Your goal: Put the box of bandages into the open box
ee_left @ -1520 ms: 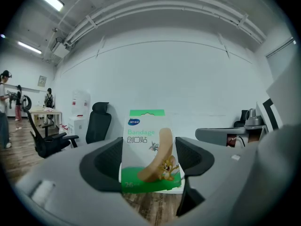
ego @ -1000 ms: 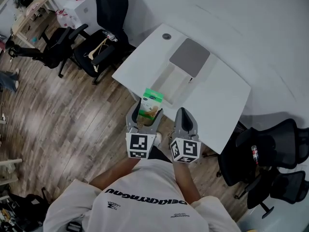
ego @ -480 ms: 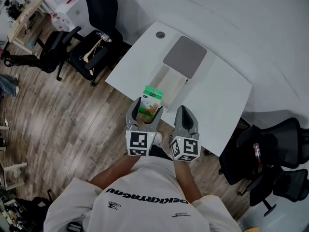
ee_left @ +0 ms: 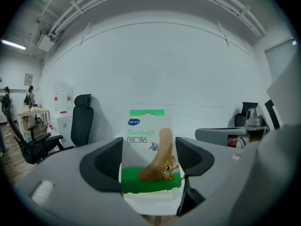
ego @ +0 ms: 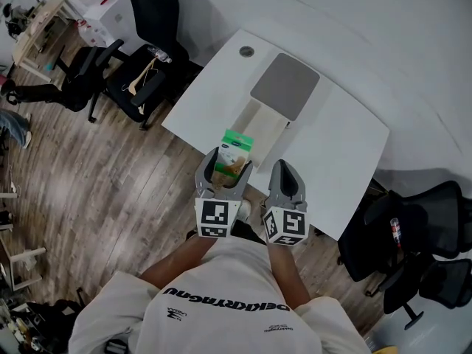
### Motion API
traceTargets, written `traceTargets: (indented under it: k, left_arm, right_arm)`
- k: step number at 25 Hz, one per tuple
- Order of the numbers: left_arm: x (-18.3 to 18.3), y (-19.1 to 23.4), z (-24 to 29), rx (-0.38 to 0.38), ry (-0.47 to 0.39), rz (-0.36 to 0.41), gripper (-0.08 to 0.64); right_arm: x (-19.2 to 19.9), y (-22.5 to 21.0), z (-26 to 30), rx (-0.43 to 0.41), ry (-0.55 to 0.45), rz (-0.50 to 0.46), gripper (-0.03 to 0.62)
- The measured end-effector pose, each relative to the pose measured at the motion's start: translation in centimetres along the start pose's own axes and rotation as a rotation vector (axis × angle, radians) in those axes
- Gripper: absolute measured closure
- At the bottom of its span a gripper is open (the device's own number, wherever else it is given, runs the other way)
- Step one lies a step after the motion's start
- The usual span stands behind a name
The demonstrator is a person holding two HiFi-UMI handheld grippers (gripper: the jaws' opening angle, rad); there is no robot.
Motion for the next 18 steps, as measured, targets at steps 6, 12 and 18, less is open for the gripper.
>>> traceTargets:
  k: [6,12,18]
  left_arm:
    - [0.1,0.8,1.1,0.046,0.026,0.010,0.199]
    - [-0.2,1.5,3.0,0.106,0.048,0.014,0.199]
    - [0.1,1.5,4.8,0.151,0.064,0.021,0.199]
  right_arm:
    - [0.2,0.3,0.6,0.046,0.000,0.011,0.595]
    - [0.0,0.3,1.5,0.104,0.000,0.024,0.595]
    - [0.4,-0.4,2.3,0.153,0.004,0.032,0.595]
Point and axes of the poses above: the fingertips, and each gripper's own axes: z forward along the fingers, y to its left, x out of its underside, the point moved 4 cm from there along -z, backward along the fingers, and after that the axes turned 5 degrees about x, right-handed, at the moved point
